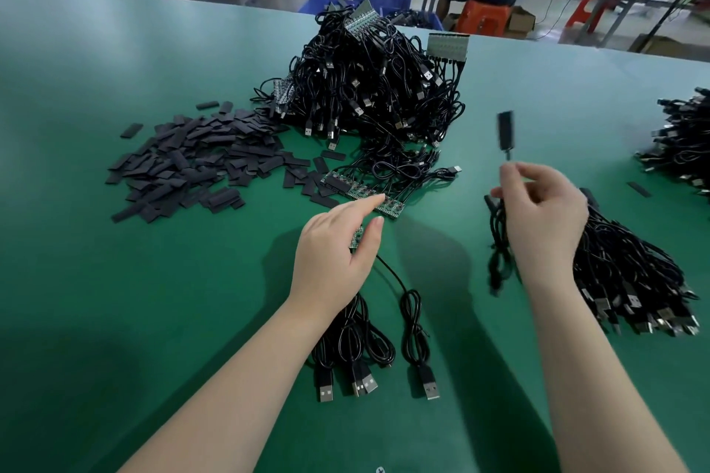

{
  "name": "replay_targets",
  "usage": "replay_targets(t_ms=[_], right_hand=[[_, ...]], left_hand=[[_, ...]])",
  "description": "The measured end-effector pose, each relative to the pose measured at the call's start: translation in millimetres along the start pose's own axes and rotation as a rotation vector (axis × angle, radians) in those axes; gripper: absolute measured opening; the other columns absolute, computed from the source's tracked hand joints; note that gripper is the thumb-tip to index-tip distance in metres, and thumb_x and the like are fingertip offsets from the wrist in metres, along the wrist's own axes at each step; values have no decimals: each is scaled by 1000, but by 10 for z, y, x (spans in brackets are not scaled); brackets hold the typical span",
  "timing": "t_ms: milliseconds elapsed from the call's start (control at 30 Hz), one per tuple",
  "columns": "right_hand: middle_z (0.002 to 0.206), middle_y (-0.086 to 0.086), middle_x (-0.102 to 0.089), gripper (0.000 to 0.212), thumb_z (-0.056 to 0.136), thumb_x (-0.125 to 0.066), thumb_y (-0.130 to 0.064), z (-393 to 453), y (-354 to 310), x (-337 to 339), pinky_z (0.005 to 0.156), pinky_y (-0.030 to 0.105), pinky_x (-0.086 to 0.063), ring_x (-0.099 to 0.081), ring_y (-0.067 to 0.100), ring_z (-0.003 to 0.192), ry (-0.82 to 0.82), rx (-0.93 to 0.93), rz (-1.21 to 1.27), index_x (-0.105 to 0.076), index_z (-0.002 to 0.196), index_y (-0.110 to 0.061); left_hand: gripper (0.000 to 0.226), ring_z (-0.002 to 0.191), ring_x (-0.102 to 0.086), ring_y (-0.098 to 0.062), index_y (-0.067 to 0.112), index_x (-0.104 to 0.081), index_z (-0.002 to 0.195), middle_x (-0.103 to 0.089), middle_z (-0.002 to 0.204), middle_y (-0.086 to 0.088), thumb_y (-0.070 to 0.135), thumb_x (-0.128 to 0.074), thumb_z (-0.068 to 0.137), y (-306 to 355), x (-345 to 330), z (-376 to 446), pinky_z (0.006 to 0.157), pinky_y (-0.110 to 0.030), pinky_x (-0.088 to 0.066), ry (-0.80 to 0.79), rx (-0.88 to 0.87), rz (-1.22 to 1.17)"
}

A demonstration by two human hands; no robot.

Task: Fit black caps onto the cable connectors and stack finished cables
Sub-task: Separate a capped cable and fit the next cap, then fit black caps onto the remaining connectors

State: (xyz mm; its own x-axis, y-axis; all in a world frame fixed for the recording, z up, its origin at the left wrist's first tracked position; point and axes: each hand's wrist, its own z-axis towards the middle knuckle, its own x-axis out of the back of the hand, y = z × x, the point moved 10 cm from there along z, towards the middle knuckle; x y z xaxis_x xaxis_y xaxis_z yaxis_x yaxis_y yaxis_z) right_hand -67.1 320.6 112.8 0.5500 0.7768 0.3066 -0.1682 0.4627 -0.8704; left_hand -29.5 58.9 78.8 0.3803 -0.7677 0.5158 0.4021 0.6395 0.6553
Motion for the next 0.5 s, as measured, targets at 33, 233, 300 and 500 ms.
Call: replay_targets(t_ms=[33,233,300,500], right_hand=[[80,1,-75,17,93,-63,-35,49,27,-43,61,15,-43,-66,15,71,-47,48,-239,-73,96,-23],[136,9,-56,33,98,-48,-42,-93,459,-401,106,50,-29,-39,35,133,-348,200,-1270,-62,125,-27],[152,7,-41,34,101,-36,-44,-103,628,-405,113,62,-10,-21,36,145,-418,123,-1329,-56,128,-39],[161,0,-27,38,104,-26,-37,97,983,-84,112,69,-5,-11,30,151,-407,-96,-1414,-49,134,-35]], left_hand=[[34,112,-53,1,21,-65,125,-67,120,11,31,-47,98,10,-3,1,99,-5,-26,3,-10,3],[34,111,-57,0,22,-68,120,-68,116,13,33,-44,98,19,1,-9,98,-15,-35,15,-27,-10],[31,110,-59,-2,21,-68,119,-69,115,13,30,-46,98,2,18,2,97,-21,-39,29,-16,-11],[30,108,-58,0,23,-69,118,-69,113,13,29,-48,98,-36,54,14,96,-16,-35,44,16,-4]])
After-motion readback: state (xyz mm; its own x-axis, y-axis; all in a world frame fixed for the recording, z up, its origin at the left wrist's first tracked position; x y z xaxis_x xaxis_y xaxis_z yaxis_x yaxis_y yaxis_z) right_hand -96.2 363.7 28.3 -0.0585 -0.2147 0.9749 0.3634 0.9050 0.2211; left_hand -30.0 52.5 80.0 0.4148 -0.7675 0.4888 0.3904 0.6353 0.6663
